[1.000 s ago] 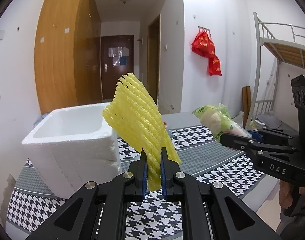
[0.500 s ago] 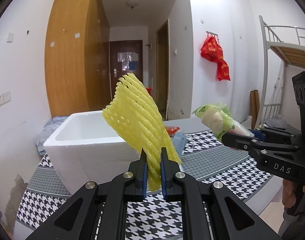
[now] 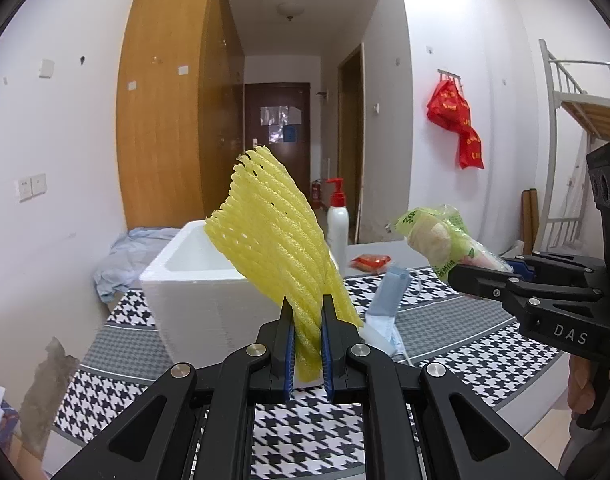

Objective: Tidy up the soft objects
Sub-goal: 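Lift the yellow foam net and tissue pack and carry both toward the foam box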

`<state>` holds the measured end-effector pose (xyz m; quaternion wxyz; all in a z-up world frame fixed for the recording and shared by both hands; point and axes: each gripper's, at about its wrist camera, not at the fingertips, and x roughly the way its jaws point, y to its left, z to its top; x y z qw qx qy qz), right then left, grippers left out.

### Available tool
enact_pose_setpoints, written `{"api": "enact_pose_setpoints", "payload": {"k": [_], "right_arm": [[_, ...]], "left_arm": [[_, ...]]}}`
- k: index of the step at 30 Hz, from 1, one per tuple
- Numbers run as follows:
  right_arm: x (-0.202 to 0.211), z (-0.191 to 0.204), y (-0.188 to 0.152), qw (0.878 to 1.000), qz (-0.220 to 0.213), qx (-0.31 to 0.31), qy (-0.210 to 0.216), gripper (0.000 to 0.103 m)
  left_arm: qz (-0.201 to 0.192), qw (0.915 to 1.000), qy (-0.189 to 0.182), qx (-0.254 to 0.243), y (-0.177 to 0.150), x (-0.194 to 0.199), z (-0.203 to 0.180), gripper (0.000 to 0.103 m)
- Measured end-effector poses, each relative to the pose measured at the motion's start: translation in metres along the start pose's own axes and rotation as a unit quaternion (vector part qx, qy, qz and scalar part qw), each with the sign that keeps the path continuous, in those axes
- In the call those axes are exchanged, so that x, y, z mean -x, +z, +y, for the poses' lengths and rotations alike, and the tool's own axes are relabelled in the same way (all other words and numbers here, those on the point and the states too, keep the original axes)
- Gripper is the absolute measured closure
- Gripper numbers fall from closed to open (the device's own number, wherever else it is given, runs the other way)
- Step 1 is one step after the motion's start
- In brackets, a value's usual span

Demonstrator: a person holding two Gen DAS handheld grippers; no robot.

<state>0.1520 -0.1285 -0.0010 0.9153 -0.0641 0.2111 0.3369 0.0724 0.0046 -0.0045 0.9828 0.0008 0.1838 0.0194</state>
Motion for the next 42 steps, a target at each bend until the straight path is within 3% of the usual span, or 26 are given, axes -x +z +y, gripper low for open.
{"api": "enact_pose_setpoints", "payload": {"k": [25,42], "right_arm": [[-0.028,0.021,0.021,0.998,0.003,0.020,0.052,0.074],[-0.040,0.024,0.039,0.999,0.003,0.027,0.038,0.074]], "left_arm": [[-0.003,0.9993,0.035,0.012,0.006,0.007,0.026,0.091],[-0.014,0.9995,0.026,0.010,0.020,-0.002,0.035,0.091]]}}
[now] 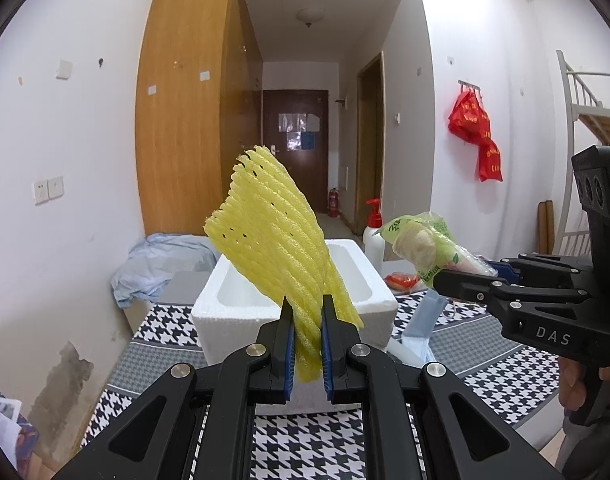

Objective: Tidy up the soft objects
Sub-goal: 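Lift the yellow foam net and tissue pack and carry both toward the foam box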

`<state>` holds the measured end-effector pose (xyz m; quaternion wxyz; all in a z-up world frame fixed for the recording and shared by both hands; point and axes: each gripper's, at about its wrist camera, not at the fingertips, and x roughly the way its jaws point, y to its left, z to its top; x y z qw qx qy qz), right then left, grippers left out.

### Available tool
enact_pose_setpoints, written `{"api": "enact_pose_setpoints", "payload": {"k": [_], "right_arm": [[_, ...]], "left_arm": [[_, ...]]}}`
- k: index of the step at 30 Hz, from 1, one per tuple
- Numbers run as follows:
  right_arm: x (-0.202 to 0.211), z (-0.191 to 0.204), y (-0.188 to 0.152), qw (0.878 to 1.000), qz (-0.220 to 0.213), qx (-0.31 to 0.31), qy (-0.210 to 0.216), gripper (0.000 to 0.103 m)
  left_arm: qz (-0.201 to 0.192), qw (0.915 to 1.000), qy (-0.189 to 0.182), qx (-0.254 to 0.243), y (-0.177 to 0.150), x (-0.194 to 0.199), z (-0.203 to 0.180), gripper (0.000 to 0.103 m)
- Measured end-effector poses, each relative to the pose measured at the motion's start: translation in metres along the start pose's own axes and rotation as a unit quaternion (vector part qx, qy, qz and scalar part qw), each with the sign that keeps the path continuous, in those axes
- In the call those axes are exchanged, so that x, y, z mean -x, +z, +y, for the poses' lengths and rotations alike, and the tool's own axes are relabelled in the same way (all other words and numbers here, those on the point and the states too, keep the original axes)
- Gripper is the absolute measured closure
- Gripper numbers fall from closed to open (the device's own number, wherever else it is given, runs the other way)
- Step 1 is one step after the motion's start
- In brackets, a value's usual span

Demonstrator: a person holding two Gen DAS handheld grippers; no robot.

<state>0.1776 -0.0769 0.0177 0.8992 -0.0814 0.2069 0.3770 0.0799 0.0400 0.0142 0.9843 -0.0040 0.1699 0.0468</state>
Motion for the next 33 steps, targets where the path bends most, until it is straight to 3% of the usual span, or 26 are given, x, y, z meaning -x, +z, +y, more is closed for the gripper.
{"api": "enact_pose_setpoints", "payload": {"k": [33], "right_arm": [[-0.036,-0.007,0.035,1.000,0.006,0.006,-0.009,0.074]], "left_arm": [[0.009,0.9998,-0.013,0.009,0.031,-0.050,0.020,0.091]]}}
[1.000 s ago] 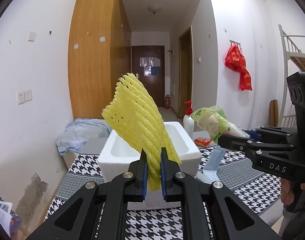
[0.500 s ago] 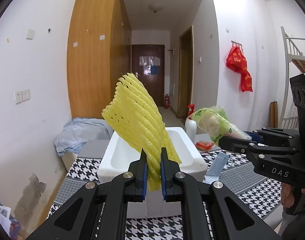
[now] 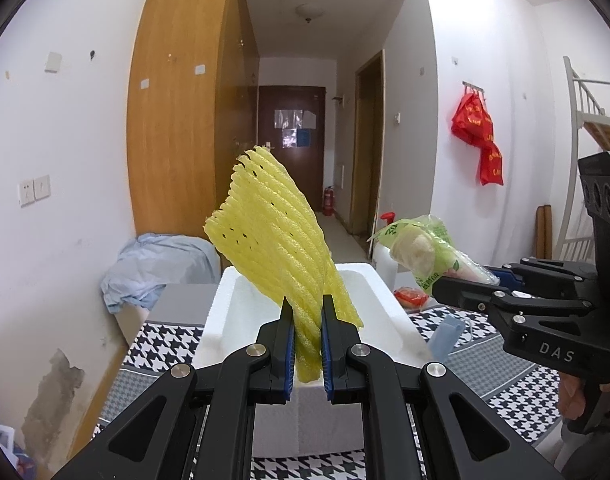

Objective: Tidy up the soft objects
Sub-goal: 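Lift the yellow foam net and tissue pack and carry both toward the foam box, then lower the yellow foam net into the foam box and open the left gripper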

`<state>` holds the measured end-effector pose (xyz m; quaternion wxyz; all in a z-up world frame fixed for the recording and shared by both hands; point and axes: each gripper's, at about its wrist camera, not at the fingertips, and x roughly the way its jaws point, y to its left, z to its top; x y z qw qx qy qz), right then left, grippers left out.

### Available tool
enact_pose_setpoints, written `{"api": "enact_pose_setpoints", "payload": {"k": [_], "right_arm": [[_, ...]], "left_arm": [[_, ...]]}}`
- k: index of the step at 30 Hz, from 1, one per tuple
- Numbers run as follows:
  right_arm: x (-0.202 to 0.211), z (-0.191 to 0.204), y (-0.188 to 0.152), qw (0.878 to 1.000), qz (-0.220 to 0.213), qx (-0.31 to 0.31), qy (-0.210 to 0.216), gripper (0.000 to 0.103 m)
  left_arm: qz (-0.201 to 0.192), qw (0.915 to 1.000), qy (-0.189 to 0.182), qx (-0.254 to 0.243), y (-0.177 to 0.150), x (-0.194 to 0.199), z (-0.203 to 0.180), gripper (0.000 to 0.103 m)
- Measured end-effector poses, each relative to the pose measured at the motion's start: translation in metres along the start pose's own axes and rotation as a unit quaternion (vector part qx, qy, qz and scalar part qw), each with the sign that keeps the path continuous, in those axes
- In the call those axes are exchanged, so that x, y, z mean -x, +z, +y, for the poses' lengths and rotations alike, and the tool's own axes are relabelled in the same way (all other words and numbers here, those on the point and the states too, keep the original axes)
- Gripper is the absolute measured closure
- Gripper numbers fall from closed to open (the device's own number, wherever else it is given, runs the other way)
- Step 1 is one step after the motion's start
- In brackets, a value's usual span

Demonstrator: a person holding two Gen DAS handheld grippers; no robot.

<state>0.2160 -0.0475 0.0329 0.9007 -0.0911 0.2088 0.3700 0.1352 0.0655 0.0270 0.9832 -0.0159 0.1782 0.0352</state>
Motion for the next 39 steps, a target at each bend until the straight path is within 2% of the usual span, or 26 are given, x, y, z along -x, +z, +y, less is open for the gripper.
{"api": "enact_pose_setpoints", "payload": {"k": [17,27,39], "right_arm": [[-0.019,0.000,0.007,1.000,0.003,0.002,0.000,0.074],[-0.015,-0.009,0.005,1.000,0.000,-0.014,-0.025,0.074],[-0.017,-0.017,0.001,0.999,0.010,-0.027,-0.042,0.074]], "left_arm": [[0.020,0.9998,-0.006,0.000,0.007,-0.030,0.010,0.091],[0.038,0.9987,-0.035,0.001,0.006,-0.055,0.009,0.091],[0.053,0.9977,-0.042,0.001,0.004,-0.071,0.016,0.089]]}}
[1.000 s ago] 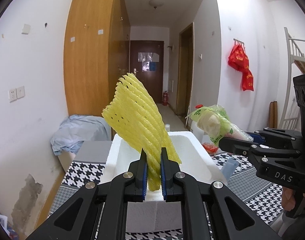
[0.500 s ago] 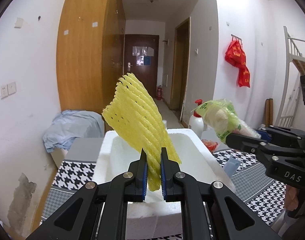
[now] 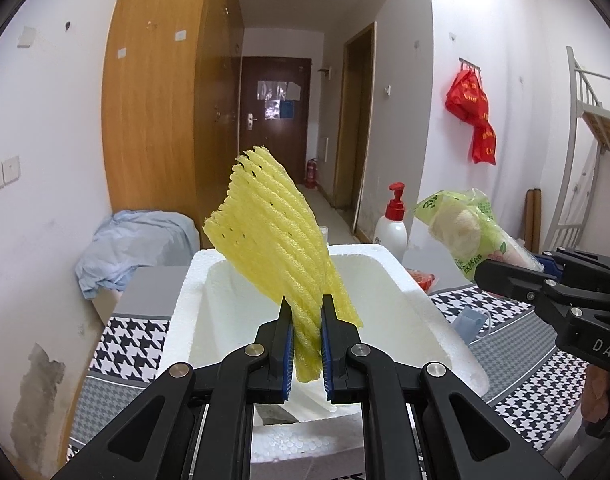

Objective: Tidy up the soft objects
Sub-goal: 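Lower the yellow foam net into the foam box and open the left gripper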

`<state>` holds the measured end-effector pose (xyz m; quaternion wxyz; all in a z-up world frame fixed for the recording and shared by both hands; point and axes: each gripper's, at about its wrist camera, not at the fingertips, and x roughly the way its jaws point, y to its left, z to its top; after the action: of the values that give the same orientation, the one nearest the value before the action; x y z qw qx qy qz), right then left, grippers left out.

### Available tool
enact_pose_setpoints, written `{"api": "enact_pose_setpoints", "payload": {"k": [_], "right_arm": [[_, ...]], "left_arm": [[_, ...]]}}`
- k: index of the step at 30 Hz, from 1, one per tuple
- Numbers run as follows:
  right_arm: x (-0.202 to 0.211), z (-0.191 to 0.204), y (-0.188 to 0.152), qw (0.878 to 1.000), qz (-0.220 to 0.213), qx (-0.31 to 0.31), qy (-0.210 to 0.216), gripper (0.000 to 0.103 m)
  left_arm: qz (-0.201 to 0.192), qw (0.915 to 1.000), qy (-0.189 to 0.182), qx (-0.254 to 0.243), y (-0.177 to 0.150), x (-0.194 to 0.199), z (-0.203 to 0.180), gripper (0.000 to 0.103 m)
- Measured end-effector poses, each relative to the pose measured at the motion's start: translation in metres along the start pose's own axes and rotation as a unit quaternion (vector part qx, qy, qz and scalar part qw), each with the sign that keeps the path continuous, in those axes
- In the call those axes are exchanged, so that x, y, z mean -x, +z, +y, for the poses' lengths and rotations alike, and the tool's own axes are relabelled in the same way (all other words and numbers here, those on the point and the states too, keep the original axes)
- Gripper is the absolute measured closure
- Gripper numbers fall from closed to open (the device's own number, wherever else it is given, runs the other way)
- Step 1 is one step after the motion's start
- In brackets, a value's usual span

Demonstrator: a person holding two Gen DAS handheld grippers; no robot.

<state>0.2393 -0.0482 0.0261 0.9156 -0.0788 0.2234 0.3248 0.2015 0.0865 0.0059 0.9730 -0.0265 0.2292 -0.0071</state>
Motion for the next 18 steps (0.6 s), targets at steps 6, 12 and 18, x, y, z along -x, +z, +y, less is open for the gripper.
{"api": "enact_pose_setpoints", "payload": {"k": [6,12,18], "right_arm": [[-0.001,0.001,0.000,1.000,0.000,0.004,-0.001,0.074],[-0.003,0.002,0.000,1.000,0.001,0.004,-0.001,0.074],[-0.006,0.004,0.001,1.000,0.002,0.006,0.002,0.074]], "left_arm": [[-0.010,0.9999,0.011,0.005,0.000,0.005,0.001,0.031],[-0.021,0.9995,0.021,0.010,0.001,0.013,0.005,0.018],[-0.027,0.9990,0.033,0.013,0.000,0.018,0.010,0.014]]}}
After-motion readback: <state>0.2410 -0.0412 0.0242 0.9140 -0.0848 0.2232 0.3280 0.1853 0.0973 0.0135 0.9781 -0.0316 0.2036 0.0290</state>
